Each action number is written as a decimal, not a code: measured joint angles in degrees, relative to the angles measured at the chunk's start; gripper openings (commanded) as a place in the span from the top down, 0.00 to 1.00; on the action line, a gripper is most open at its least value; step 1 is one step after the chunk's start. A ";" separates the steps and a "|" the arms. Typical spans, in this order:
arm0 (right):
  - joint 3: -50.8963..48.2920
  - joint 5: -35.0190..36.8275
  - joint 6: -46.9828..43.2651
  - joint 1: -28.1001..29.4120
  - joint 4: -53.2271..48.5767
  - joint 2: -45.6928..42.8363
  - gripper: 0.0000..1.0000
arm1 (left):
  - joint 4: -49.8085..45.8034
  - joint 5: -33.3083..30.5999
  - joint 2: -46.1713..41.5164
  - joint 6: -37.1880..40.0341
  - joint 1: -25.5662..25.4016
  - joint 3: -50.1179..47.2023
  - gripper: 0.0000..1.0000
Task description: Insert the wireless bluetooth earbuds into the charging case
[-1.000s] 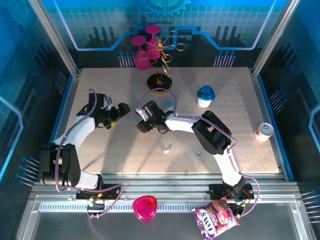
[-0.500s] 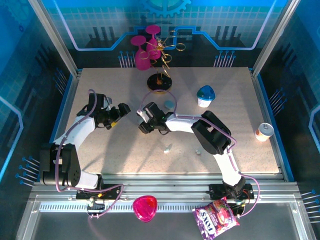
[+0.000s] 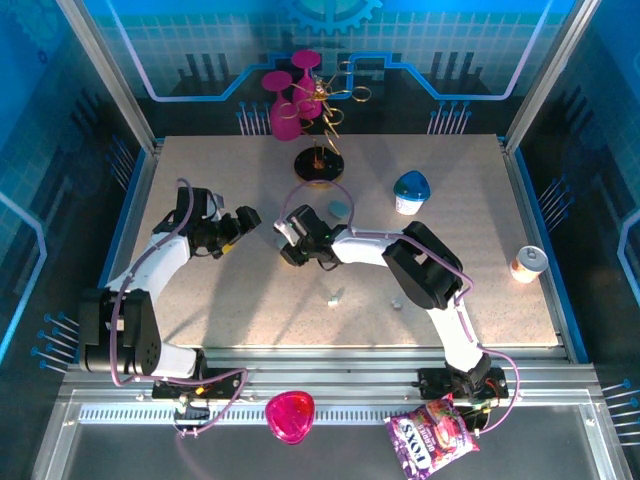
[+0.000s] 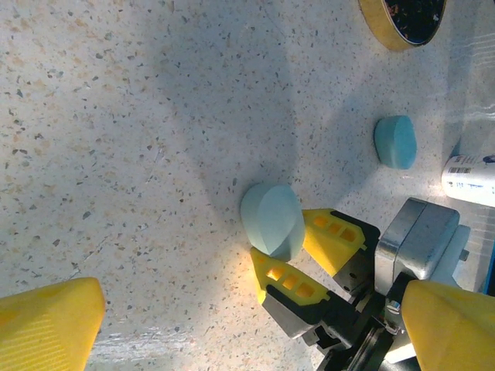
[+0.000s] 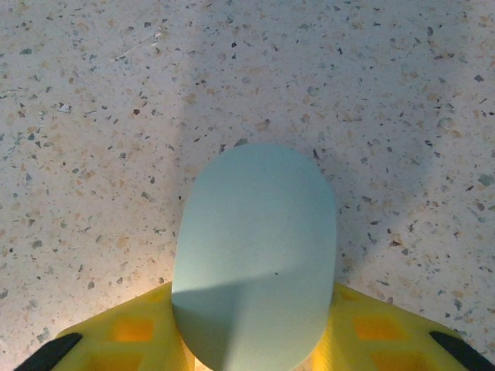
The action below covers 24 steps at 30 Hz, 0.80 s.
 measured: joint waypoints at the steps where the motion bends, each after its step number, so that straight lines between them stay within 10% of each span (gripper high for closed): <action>1: -0.50 0.04 -0.02 0.00 0.22 -0.31 0.66 | 0.24 -0.02 -0.37 0.35 0.00 -0.20 0.01; 14: -13.77 -5.66 -1.97 -2.54 -2.38 -18.88 0.70 | 11.93 -0.98 -12.44 4.79 -0.20 -7.10 0.01; 24: -17.35 -18.49 -5.01 -11.45 -11.04 -39.36 0.75 | 30.10 9.92 -16.85 11.80 -7.56 -9.64 0.01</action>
